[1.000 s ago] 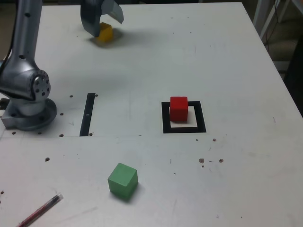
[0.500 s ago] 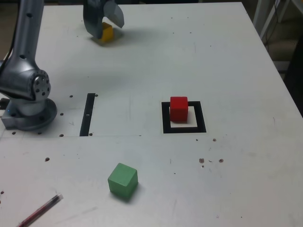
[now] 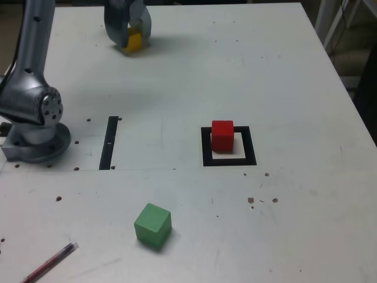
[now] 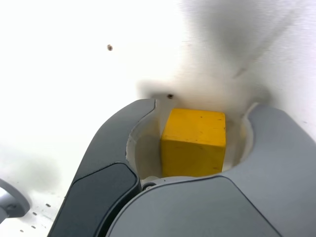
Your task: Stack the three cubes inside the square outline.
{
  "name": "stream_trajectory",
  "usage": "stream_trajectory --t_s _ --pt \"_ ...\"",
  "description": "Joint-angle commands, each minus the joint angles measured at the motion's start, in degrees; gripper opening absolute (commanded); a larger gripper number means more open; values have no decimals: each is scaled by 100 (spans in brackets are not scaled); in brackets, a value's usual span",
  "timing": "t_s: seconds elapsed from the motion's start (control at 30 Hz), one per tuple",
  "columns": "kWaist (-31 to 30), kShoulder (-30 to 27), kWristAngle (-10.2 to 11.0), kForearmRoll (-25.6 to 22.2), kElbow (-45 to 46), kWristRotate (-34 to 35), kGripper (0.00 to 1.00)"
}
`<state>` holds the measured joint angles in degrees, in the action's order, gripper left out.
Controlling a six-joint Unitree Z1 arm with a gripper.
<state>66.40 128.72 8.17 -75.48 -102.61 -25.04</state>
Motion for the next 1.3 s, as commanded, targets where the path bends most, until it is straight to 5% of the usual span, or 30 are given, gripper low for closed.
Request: stream_trajectory --t_s 0.0,0.27,0.73,1.1,1.27 --pt "-18 12 -46 32 -28 -56 38" --pt "-29 -20 -193 87 -20 -162 26" --pt "-494 -435 -228 -364 -65 -707 18" --pt "-2551 -1031 383 -1212 -221 -603 16" --pt "-3702 -1252 356 -1408 -346 -401 16"
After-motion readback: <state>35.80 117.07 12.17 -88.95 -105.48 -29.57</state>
